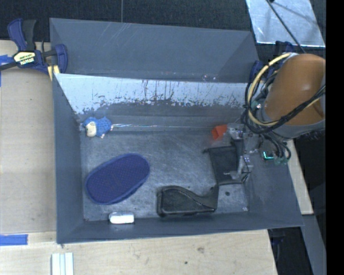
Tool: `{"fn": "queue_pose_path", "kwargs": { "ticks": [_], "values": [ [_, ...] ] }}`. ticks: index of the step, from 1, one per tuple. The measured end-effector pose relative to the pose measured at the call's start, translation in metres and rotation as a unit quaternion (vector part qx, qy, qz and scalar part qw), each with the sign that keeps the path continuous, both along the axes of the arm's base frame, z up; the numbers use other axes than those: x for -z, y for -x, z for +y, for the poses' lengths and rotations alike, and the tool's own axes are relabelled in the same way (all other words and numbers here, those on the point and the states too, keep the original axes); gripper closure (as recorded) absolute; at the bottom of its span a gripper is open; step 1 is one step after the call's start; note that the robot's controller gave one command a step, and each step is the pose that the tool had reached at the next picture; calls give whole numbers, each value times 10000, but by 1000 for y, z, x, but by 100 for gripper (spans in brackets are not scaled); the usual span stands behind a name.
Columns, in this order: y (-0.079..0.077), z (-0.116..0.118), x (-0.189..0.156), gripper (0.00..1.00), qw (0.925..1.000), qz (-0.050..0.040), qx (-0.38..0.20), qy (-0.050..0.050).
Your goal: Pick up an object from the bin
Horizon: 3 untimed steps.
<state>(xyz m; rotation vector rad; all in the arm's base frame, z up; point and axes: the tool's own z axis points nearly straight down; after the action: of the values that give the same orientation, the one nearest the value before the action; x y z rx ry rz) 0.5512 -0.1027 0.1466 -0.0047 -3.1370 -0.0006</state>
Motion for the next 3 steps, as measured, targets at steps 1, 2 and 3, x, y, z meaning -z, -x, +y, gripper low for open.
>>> {"fn": "queue_pose_path", "kwargs": {
  "ticks": [1,2,3],
  "values": [
    [-53,-1,77,0,9983,-82,-582,-3],
    [-15,-27,76,0,9551,-24,-2962,-1],
    [-16,-26,76,100,9550,-34,-2965,-5]
  ]
}}
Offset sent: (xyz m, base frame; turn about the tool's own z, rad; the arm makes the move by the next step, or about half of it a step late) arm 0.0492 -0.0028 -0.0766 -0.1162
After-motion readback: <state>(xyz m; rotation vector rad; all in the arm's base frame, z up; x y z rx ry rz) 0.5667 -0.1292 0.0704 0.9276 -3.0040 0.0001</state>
